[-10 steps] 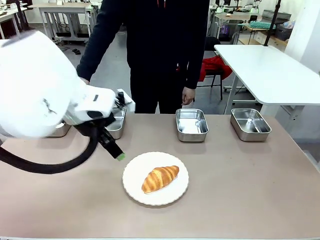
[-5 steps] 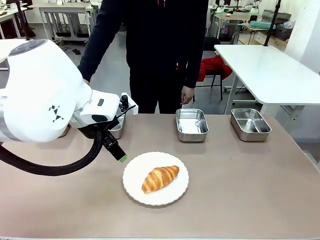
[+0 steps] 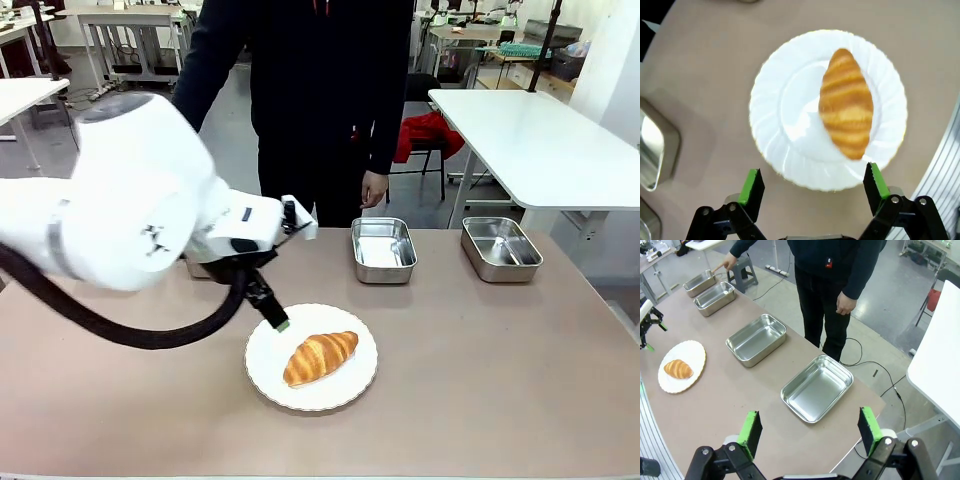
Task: Place the bread in the container.
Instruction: Place the Butter Roll into the Airtight Container indicated by the human.
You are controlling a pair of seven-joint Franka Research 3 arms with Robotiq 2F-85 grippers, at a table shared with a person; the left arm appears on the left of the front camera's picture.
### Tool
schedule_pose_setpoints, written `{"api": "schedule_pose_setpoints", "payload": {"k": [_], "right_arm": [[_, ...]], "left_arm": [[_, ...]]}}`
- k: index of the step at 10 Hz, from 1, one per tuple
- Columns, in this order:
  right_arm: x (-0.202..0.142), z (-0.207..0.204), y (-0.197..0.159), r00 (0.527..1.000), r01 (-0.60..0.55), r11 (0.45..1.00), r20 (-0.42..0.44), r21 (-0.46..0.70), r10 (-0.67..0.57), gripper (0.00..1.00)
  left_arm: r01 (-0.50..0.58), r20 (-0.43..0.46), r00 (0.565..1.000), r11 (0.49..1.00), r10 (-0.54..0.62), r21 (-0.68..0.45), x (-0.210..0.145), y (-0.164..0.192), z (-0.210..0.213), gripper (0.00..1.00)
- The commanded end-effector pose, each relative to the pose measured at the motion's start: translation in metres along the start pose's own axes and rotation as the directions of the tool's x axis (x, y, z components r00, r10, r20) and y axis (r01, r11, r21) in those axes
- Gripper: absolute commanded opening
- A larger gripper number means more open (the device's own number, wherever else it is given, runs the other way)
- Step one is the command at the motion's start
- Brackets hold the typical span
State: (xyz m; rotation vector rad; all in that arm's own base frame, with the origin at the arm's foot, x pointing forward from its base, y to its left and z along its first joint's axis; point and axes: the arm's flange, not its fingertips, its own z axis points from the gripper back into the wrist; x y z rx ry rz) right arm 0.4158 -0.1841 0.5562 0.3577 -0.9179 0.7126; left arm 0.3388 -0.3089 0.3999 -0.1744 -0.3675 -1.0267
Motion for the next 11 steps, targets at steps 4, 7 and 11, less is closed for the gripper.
{"api": "schedule_pose_setpoints", "payload": {"k": [4, 7, 11], "right_arm": [[0.002, 0.0, -0.001, 1.0, -0.007, 1.0, 0.016, 0.001, 0.007, 1.0], [0.002, 0.0, -0.001, 1.0, -0.007, 1.0, 0.016, 0.001, 0.007, 1.0], [0.002, 0.0, -0.001, 1.0, -0.007, 1.0, 0.016, 0.001, 0.007, 1.0]], "left_arm": [[-0.078, -0.105, 0.992, 0.997, 0.075, -0.028, 0.05, -0.022, -0.048, 1.0], [-0.09, -0.15, 0.986, 0.993, 0.077, -0.081, 0.054, -0.035, -0.054, 1.0], [-0.073, -0.19, 0.98, 0.995, 0.058, -0.073, 0.053, -0.042, -0.081, 1.0]]}}
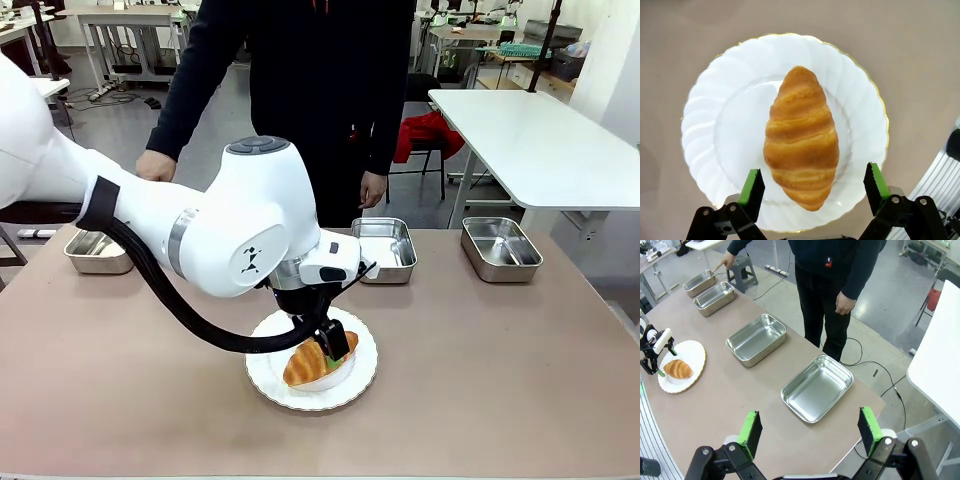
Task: Place the bread in the container.
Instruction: Place the Butter Roll into the Airtight Container indicated by the human.
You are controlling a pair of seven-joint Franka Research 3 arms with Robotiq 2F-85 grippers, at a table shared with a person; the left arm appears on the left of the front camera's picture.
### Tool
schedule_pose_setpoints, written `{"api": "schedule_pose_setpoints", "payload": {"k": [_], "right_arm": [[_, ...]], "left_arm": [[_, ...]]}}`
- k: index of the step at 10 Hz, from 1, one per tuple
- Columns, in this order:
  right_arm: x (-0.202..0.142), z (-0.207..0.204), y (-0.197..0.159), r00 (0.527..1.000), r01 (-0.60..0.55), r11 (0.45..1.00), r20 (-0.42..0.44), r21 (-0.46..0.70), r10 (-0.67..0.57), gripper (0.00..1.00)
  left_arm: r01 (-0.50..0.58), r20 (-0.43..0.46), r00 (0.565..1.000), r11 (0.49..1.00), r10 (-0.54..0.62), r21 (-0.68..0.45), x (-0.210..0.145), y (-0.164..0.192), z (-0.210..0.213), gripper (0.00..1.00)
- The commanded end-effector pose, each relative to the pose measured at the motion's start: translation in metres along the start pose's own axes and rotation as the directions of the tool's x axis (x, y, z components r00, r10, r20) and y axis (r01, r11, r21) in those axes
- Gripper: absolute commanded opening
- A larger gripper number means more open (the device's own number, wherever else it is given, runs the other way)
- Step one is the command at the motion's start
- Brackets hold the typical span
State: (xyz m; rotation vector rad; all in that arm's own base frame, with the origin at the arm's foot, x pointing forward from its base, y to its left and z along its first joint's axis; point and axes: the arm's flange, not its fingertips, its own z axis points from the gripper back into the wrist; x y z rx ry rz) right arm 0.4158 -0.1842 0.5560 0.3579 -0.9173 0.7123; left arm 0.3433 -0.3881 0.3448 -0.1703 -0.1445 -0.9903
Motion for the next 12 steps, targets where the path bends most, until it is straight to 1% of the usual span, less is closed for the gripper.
{"api": "schedule_pose_setpoints", "payload": {"k": [1, 2, 5, 7, 10, 11, 12], "right_arm": [[0.002, 0.0, -0.001, 1.0, -0.008, 1.0, 0.016, 0.001, 0.008, 1.0], [0.002, 0.0, -0.001, 1.0, -0.008, 1.0, 0.016, 0.001, 0.008, 1.0], [0.002, 0.0, -0.001, 1.0, -0.008, 1.0, 0.016, 0.001, 0.008, 1.0], [0.002, 0.0, -0.001, 1.0, -0.008, 1.0, 0.016, 0.001, 0.008, 1.0], [0.002, 0.0, -0.001, 1.0, -0.008, 1.0, 0.016, 0.001, 0.008, 1.0], [0.002, 0.0, -0.001, 1.0, -0.008, 1.0, 0.016, 0.001, 0.008, 1.0], [0.002, 0.0, -0.001, 1.0, -0.008, 1.0, 0.016, 0.001, 0.008, 1.0]], "left_arm": [[0.001, -0.001, 1.0, 1.0, -0.001, 0.015, 0.01, -0.005, -0.006, 1.0], [0.039, 0.006, 0.999, 0.999, -0.039, 0.028, 0.01, -0.005, -0.01, 1.0], [0.049, -0.035, 0.998, 0.999, -0.048, 0.019, 0.011, -0.003, -0.029, 1.0], [0.061, -0.014, 0.998, 0.998, -0.061, 0.033, 0.011, -0.003, -0.03, 1.0], [0.066, -0.033, 0.997, 0.997, -0.065, 0.026, 0.011, -0.002, -0.035, 1.0], [0.054, -0.041, 0.998, 0.998, -0.053, 0.03, 0.012, -0.001, -0.035, 0.81], [0.055, -0.047, 0.997, 0.998, -0.053, 0.035, 0.012, -0.001, -0.034, 0.8]]}}
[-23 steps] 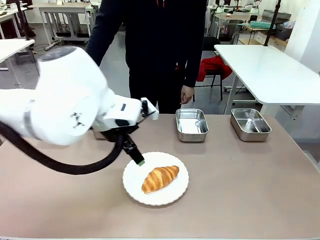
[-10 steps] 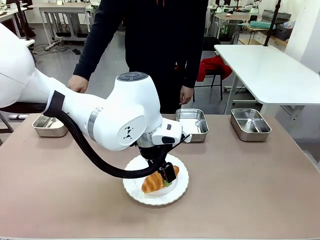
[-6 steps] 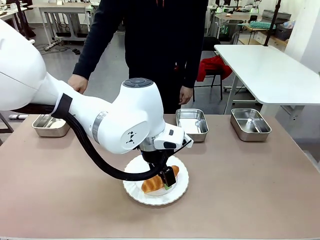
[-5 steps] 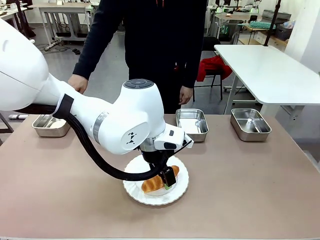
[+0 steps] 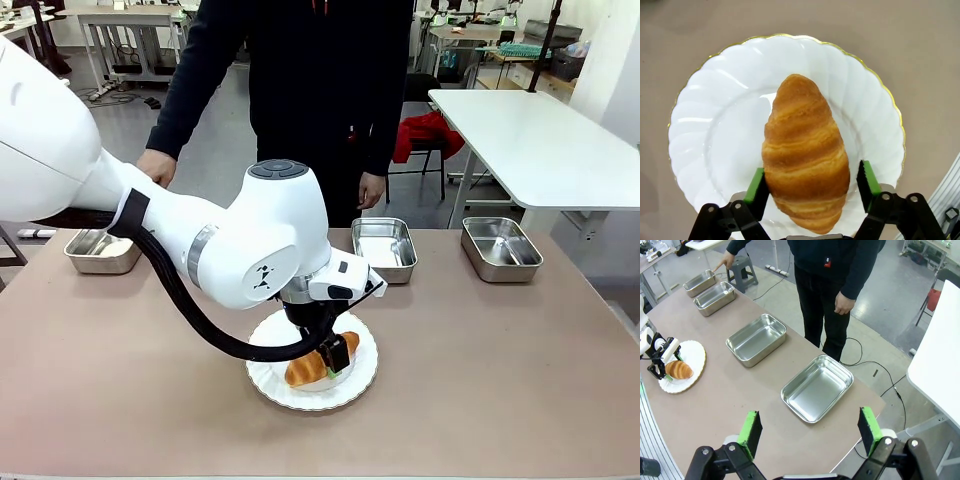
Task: Place the bread in the container.
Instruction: Place the Butter Roll into the Airtight Container indicated by the human.
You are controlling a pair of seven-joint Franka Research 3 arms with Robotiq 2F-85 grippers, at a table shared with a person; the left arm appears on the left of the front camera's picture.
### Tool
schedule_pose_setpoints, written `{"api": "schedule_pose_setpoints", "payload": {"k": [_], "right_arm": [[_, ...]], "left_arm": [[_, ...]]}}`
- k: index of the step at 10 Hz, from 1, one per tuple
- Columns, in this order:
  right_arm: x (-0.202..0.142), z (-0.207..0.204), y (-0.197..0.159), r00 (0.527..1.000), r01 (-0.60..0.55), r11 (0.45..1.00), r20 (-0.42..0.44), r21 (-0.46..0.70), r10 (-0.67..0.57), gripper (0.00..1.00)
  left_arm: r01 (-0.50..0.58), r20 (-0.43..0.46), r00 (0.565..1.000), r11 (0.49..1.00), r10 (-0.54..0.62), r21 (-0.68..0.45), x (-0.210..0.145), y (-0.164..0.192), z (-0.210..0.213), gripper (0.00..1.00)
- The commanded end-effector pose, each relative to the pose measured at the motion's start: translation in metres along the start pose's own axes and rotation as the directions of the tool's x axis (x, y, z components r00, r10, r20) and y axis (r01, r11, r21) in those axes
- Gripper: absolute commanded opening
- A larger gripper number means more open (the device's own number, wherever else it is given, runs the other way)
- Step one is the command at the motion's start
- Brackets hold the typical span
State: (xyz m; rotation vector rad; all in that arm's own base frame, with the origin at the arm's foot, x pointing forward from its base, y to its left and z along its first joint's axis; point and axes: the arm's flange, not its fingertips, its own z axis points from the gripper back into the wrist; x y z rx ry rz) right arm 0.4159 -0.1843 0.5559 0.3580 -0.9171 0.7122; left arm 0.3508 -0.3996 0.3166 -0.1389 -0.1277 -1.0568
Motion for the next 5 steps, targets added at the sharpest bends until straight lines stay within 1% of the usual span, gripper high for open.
{"api": "schedule_pose_setpoints", "payload": {"k": [1, 2, 3, 4, 5], "right_arm": [[0.0019, 0.0002, -0.0006, 1.0, -0.008, 1.0, 0.016, 0.001, 0.008, 1.0], [0.0019, 0.0002, -0.0006, 1.0, -0.008, 1.0, 0.016, 0.001, 0.008, 1.0], [0.0019, 0.0002, -0.0006, 1.0, -0.008, 1.0, 0.016, 0.001, 0.008, 1.0], [0.0019, 0.0002, -0.0006, 1.0, -0.008, 1.0, 0.016, 0.001, 0.008, 1.0], [0.0019, 0.0002, -0.0006, 1.0, -0.008, 1.0, 0.016, 0.001, 0.008, 1.0]], "left_arm": [[-0.017, -0.012, 1.0, 0.999, 0.018, 0.029, 0.0045, -0.0031, -0.0034, 0.61], [-0.011, -0.011, 1.0, 0.999, 0.012, 0.035, 0.0047, -0.0029, -0.0036, 0.76], [-0.014, 0.013, 1.0, 0.999, 0.013, 0.046, 0.0046, -0.0018, -0.0043, 0.42], [0.002, -0.001, 1.0, 1.0, -0.002, 0.012, 0.0006, 0.0015, 0.001, 0.42], [0.002, -0.001, 1.0, 1.0, -0.002, 0.012, 0.0006, 0.0015, 0.001, 0.42]]}}
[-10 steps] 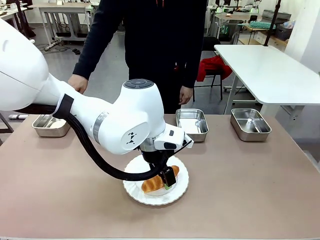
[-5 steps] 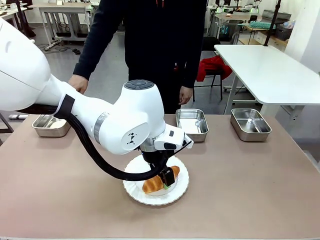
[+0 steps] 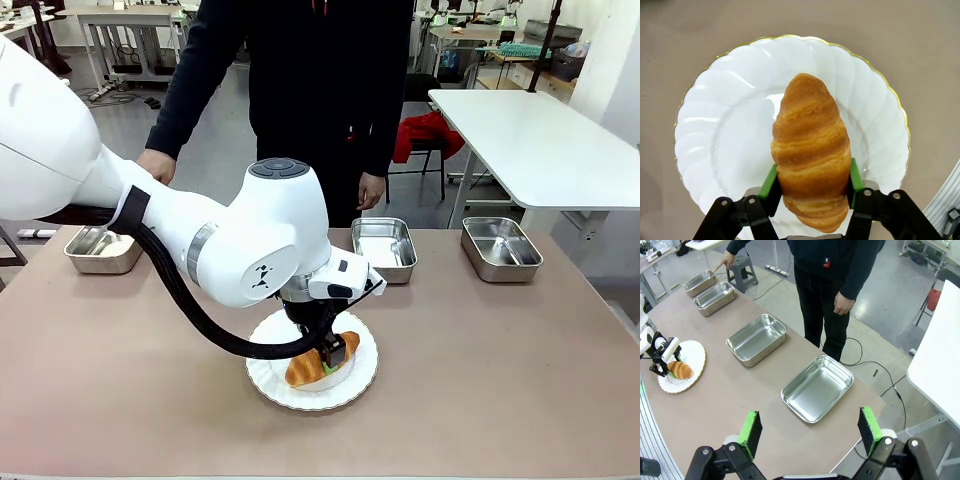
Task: Place the bread in the container.
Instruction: Place the Butter Roll into the Airtight Container indicated by the human.
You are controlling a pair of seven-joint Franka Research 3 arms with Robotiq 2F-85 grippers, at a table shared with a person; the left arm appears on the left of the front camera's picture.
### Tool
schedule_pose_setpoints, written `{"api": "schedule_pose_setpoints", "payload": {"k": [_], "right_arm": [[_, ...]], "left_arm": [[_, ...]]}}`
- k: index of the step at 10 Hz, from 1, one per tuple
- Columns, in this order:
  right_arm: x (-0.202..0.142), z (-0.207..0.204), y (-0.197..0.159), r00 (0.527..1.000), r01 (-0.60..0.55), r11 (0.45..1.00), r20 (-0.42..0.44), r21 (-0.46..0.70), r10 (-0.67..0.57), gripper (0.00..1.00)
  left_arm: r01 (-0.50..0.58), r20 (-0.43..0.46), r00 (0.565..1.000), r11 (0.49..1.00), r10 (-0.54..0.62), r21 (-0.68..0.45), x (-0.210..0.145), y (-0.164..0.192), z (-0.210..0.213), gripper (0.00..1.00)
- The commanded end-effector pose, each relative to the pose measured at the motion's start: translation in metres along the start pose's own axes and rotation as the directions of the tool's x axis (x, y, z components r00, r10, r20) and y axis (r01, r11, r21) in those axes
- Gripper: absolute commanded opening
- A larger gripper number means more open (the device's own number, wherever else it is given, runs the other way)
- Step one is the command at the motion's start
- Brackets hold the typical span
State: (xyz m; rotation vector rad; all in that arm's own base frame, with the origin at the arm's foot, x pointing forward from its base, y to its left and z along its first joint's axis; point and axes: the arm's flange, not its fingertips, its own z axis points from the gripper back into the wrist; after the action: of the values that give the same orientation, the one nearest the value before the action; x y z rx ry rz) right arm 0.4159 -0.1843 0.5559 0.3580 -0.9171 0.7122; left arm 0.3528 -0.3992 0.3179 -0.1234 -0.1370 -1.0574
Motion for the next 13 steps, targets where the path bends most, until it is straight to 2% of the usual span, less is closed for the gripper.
{"api": "schedule_pose_setpoints", "payload": {"k": [1, 6, 9, 10, 11, 12, 13], "right_arm": [[0.002, 0.0, -0.001, 1.0, -0.008, 1.0, 0.016, 0.001, 0.008, 1.0], [0.002, 0.0, -0.001, 1.0, -0.008, 1.0, 0.016, 0.001, 0.008, 1.0], [0.002, 0.0, -0.001, 1.0, -0.008, 1.0, 0.016, 0.001, 0.008, 1.0], [0.002, 0.0, -0.001, 1.0, -0.008, 1.0, 0.016, 0.001, 0.008, 1.0], [0.002, 0.0, -0.001, 1.0, -0.008, 1.0, 0.016, 0.001, 0.008, 1.0], [0.002, 0.0, -0.001, 1.0, -0.008, 1.0, 0.016, 0.001, 0.008, 1.0], [0.002, 0.0, -0.001, 1.0, -0.008, 1.0, 0.016, 0.001, 0.008, 1.0]], "left_arm": [[0.0, -0.001, 1.0, 1.0, 0.0, -0.006, 0.0, 0.0, 0.0, 0.42], [0.0, 0.001, 1.0, 1.0, 0.0, 0.0, 0.0, 0.0, 0.0, 0.42], [-0.075, 0.142, 0.987, 0.997, 0.072, 0.016, -0.006, 0.025, 0.075, 0.42], [-0.14, 0.185, 0.975, 0.988, 0.125, 0.071, -0.01, 0.044, 0.108, 0.42], [-0.192, 0.217, 0.96, 0.98, 0.175, 0.058, -0.012, 0.075, 0.142, 0.42], [-0.29, 0.211, 0.943, 0.947, 0.257, 0.139, -0.014, 0.113, 0.164, 0.42], [-0.361, 0.193, 0.923, 0.921, 0.331, 0.148, -0.02, 0.154, 0.184, 0.42]]}}
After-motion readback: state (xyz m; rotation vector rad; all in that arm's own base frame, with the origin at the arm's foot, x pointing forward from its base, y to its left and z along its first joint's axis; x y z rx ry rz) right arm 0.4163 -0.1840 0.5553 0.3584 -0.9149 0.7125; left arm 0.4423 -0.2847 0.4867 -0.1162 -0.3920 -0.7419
